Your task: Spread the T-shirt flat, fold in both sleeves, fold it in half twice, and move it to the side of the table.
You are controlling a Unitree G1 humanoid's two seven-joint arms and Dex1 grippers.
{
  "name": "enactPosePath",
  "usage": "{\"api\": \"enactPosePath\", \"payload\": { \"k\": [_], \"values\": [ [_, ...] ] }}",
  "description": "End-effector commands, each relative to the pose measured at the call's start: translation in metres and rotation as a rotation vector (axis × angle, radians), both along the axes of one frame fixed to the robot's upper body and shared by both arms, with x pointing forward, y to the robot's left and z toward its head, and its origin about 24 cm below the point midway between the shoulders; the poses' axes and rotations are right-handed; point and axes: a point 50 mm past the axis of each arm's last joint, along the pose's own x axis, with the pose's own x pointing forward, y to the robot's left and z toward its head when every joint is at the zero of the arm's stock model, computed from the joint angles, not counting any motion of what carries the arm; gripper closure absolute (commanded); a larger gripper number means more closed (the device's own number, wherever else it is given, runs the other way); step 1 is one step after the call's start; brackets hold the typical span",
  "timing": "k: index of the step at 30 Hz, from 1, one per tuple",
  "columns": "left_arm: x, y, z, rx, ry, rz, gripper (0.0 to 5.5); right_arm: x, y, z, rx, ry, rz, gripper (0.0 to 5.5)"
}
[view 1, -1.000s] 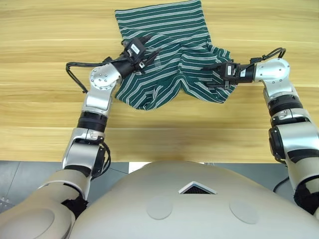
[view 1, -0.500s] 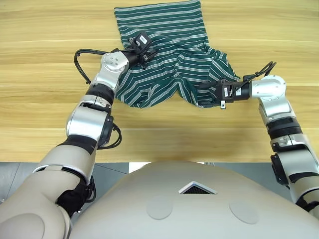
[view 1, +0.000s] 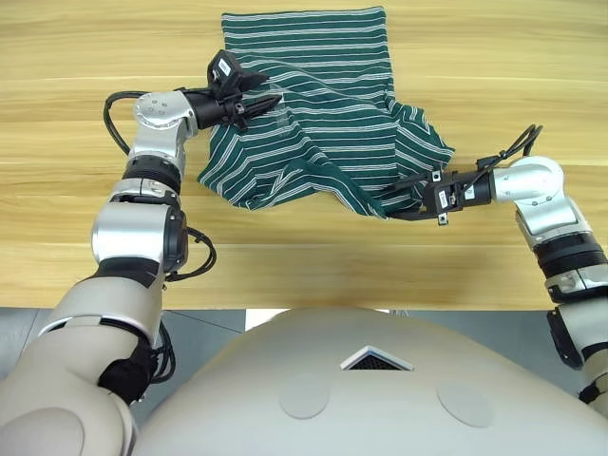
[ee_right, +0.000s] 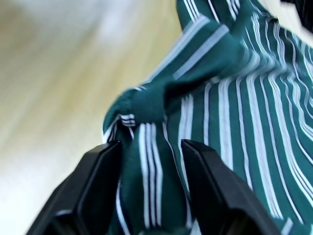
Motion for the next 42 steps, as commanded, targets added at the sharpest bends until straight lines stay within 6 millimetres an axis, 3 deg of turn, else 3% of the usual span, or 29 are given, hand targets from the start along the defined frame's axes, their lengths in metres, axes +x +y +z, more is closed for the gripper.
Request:
{"api": "enactPosePath", "payload": {
  "k": [1,5,8,13,17,22,25,28,31,34,38,42],
  "values": [
    [0.002,-0.025,0.016,-0.057,-0.118,-0.127,3.41,0.0,-0.02,0.005,0.001,0.172,-0.038,3.19],
    [-0.006,-0.024,0.015,-0.082,-0.16,-0.171,3.41,0.021,-0.03,0.021,0.083,0.177,-0.121,3.19],
    [-0.002,-0.017,0.02,-0.069,-0.179,-0.118,3.41,0.038,0.001,0.028,0.233,0.102,-0.131,3.19],
    [0.004,0.002,-0.005,0.216,-0.131,0.126,3.41,0.056,0.074,0.019,0.272,0.05,-0.042,3.19],
    [-0.005,0.006,-0.029,0.329,-0.072,0.172,3.41,0.059,0.125,0.006,0.259,-0.001,-0.026,3.19],
    [-0.017,-0.002,-0.044,0.345,-0.046,0.115,3.41,0.065,0.15,0.003,0.259,-0.001,-0.035,3.19],
    [-0.017,-0.006,-0.043,0.314,-0.047,0.101,3.41,0.056,0.157,-0.011,0.212,0.004,-0.004,3.19],
    [-0.015,-0.007,-0.041,0.323,-0.051,0.097,3.41,0.031,0.137,-0.025,0.161,0.148,0.141,3.19],
    [-0.012,0.0,-0.041,0.364,-0.037,0.131,3.41,0.01,0.107,-0.01,0.18,0.244,0.252,3.19],
    [-0.012,0.009,-0.043,0.411,-0.021,0.151,3.41,-0.001,0.102,0.013,0.281,0.255,0.269,3.19],
    [-0.009,0.01,-0.04,0.455,-0.03,0.124,3.41,0.02,0.117,0.042,0.456,0.178,0.146,3.19],
    [-0.006,-0.013,-0.028,0.332,-0.102,0.022,3.41,0.05,0.117,0.043,0.434,0.111,0.015,3.19]
  ]
}}
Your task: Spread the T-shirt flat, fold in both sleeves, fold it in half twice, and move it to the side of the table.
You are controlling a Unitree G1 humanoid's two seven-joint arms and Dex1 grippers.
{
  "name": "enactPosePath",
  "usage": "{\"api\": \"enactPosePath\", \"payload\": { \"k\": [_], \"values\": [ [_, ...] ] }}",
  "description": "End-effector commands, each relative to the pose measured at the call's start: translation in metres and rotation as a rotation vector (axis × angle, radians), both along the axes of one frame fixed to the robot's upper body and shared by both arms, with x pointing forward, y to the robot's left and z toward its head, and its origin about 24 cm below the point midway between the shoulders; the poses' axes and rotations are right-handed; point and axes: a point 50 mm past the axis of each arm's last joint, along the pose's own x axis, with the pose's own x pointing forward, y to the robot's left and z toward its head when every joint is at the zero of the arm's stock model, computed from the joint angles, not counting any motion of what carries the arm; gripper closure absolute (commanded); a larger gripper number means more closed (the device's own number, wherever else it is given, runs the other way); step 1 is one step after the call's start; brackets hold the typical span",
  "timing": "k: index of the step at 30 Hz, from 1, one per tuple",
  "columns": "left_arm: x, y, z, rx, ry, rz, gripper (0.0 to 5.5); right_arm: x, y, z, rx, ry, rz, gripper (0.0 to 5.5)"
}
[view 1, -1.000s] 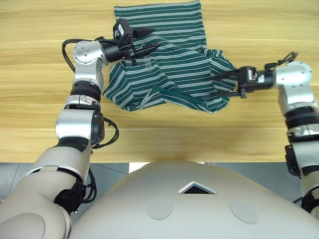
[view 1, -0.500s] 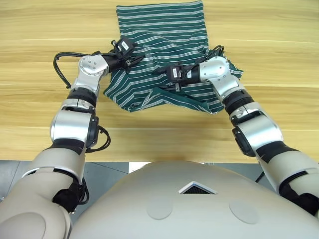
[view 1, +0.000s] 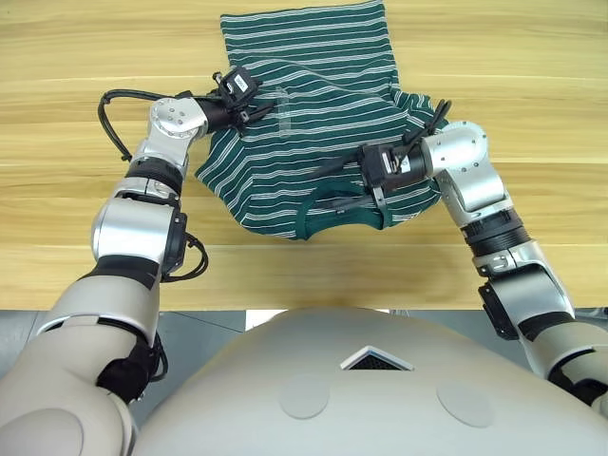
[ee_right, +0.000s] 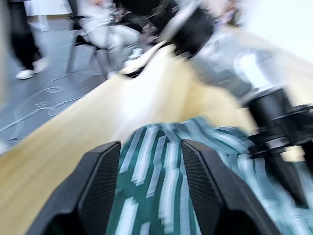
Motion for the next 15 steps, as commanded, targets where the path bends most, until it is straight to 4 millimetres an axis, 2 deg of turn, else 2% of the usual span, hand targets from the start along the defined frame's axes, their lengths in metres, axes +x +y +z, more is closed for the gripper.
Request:
{"api": "enactPosePath", "payload": {
  "k": [1,3,5,7,9,11,12,13,15],
  "values": [
    [-0.005,-0.02,0.007,-0.133,-0.019,-0.159,3.41,0.028,-0.003,-0.001,-0.084,-0.051,-0.109,3.19],
    [-0.006,-0.03,0.025,-0.267,-0.101,-0.266,3.41,0.04,-0.002,-0.007,-0.152,-0.081,-0.166,3.19],
    [-0.014,-0.031,0.051,-0.348,-0.217,-0.4,3.41,0.055,-0.001,-0.014,-0.243,-0.117,-0.243,3.19],
    [-0.033,-0.019,0.069,-0.302,-0.284,-0.513,3.41,0.067,-0.008,-0.02,-0.314,-0.139,-0.327,3.19],
    [-0.051,-0.001,0.078,-0.229,-0.361,-0.464,3.41,0.074,-0.018,-0.023,-0.34,-0.125,-0.4,3.19],
    [-0.066,0.018,0.079,-0.21,-0.418,-0.299,3.41,0.077,-0.022,-0.025,-0.343,-0.113,-0.441,3.19],
    [-0.081,0.029,0.075,-0.225,-0.41,-0.204,3.41,0.078,-0.023,-0.025,-0.342,-0.109,-0.449,3.19],
    [-0.102,0.038,0.066,-0.225,-0.376,-0.136,3.41,0.078,-0.025,-0.026,-0.341,-0.105,-0.455,3.19],
    [-0.132,0.044,0.049,-0.195,-0.303,-0.071,3.41,0.078,-0.03,-0.027,-0.34,-0.101,-0.465,3.19]
  ]
}}
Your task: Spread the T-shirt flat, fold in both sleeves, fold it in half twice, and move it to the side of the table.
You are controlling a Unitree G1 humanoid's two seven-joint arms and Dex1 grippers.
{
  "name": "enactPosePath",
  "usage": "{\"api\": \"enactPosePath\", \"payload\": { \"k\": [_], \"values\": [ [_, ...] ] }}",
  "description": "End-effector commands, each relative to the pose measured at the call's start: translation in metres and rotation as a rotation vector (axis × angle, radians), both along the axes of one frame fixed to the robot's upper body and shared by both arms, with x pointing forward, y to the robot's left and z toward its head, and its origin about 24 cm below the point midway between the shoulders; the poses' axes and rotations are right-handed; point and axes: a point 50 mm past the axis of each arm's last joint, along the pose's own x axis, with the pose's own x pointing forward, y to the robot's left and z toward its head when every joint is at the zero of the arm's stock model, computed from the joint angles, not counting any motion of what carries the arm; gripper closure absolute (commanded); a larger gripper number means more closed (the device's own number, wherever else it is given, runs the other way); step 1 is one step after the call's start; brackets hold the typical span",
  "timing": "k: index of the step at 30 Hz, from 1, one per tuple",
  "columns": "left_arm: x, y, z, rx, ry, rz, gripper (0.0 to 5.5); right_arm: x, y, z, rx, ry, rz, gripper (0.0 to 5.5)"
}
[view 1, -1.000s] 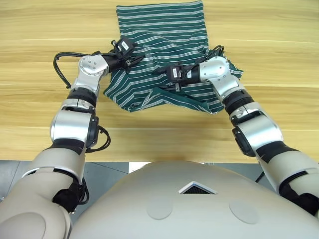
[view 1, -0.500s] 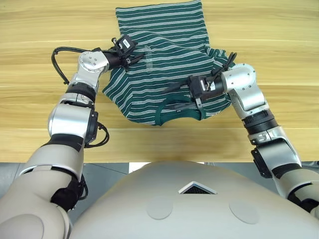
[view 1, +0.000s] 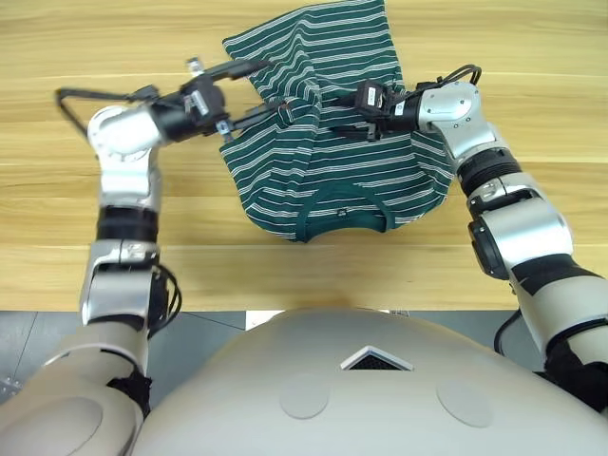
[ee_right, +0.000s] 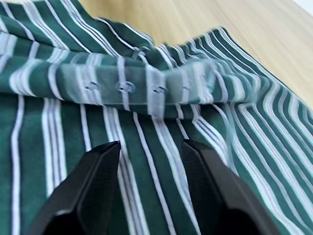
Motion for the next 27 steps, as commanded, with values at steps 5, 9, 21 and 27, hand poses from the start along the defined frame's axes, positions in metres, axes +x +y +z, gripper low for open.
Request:
{"api": "enactPosePath", "payload": {
  "k": [5,9,21,27],
  "values": [
    [-0.076,-0.005,-0.052,-0.017,0.243,0.203,3.41,0.004,-0.017,0.004,-0.008,-0.026,-0.027,3.19],
    [-0.057,-0.022,-0.064,-0.037,0.203,0.3,3.41,0.002,-0.016,-0.001,-0.032,-0.028,-0.031,3.19],
    [-0.03,-0.006,-0.081,-0.021,0.234,0.509,3.41,-0.006,-0.022,-0.012,-0.078,-0.05,-0.023,3.19],
    [-0.053,-0.007,-0.121,0.175,0.359,0.457,3.41,-0.003,-0.022,-0.008,-0.058,-0.073,-0.051,3.19]
  ]
}}
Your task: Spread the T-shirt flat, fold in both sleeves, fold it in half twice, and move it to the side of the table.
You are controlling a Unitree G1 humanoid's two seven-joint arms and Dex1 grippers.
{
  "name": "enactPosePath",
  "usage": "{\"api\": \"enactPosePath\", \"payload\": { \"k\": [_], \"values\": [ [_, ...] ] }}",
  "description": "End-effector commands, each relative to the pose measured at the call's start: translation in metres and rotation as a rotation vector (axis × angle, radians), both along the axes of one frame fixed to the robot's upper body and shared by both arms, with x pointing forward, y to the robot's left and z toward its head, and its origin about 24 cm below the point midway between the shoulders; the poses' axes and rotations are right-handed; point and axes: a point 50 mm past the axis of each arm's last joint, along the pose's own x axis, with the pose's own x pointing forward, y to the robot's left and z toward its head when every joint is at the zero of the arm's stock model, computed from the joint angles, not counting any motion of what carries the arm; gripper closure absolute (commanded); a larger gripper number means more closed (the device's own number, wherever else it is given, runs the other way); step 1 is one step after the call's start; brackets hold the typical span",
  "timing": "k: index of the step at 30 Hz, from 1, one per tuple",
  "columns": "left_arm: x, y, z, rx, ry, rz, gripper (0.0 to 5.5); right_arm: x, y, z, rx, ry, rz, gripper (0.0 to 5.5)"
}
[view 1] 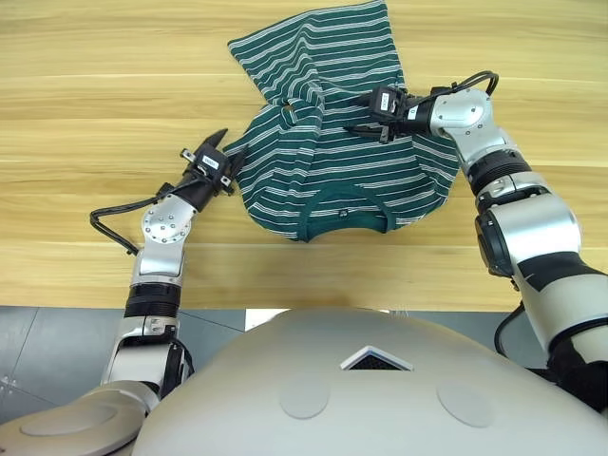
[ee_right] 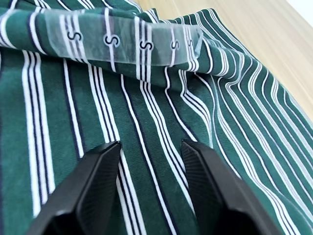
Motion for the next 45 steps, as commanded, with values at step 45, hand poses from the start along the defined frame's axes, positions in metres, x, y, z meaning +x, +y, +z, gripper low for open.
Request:
{"api": "enactPosePath", "payload": {
  "k": [45],
  "values": [
    [-0.095,0.059,0.032,-0.764,0.392,0.629,2.52,-0.077,-0.027,-0.014,0.045,0.067,0.196,3.17]
  ]
}}
